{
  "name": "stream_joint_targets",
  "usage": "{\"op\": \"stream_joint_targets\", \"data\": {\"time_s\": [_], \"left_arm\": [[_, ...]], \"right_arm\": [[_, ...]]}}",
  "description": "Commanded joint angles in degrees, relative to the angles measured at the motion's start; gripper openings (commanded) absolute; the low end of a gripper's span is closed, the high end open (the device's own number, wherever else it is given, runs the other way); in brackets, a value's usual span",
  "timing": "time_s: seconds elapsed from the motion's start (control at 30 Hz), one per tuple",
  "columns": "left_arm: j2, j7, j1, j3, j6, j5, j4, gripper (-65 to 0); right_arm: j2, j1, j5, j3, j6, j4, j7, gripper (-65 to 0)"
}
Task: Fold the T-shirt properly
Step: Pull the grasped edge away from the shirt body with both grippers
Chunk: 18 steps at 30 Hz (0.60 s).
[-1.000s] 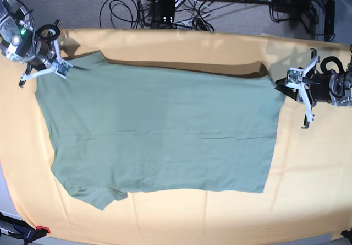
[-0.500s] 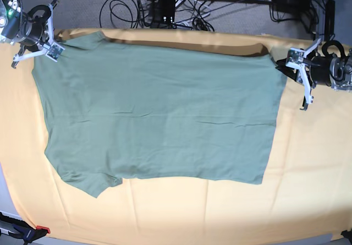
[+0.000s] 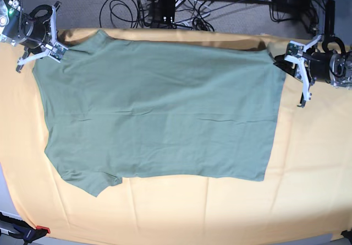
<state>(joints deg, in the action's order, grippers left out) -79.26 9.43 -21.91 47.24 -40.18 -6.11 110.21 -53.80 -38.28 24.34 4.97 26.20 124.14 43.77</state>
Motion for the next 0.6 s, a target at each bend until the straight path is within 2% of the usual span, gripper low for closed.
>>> {"op": "stream_joint_targets", "data": {"time_s": [0.0,0.07,0.17,0.23,0.33,0.5,0.57], "left_arm": [[-0.6,0.7,-0.8,-0.8,0.2,0.4,0.3,-65.0],[1.2,-2.4,-0.9,-0.8,0.2,0.4,0.3,-65.0],[4.2,-8.2,-0.8,-0.8,0.2,0.4,-0.7,-65.0],[6.0,-8.3,-0.9,-0.8,0.4,0.4,-2.4,-65.0],[7.8,-8.3,-1.5,-0.9,2.6,0.3,-5.0,-65.0],[10.4,-8.4,-5.4,-0.9,2.6,0.4,-10.9,-65.0],[11.8,-8.2,-7.5,-0.9,2.6,0.8,-13.3,-65.0]], "right_arm": [[-1.1,0.2,-1.1,0.7,-0.3,0.6,-1.9,-65.0],[-1.2,0.5,-3.9,0.7,-0.9,0.6,-3.6,-65.0],[-1.2,2.9,-4.7,0.7,-1.8,-0.4,-3.9,-65.0],[-1.2,4.8,-4.7,0.7,-1.5,-2.1,-5.1,-65.0],[-1.1,7.1,-4.7,0.7,1.0,-5.4,-9.0,-65.0],[-1.1,11.3,-4.4,0.6,2.2,-10.9,-12.8,-65.0],[-1.1,12.9,-2.0,0.5,2.4,-12.9,-13.2,-65.0]]}}
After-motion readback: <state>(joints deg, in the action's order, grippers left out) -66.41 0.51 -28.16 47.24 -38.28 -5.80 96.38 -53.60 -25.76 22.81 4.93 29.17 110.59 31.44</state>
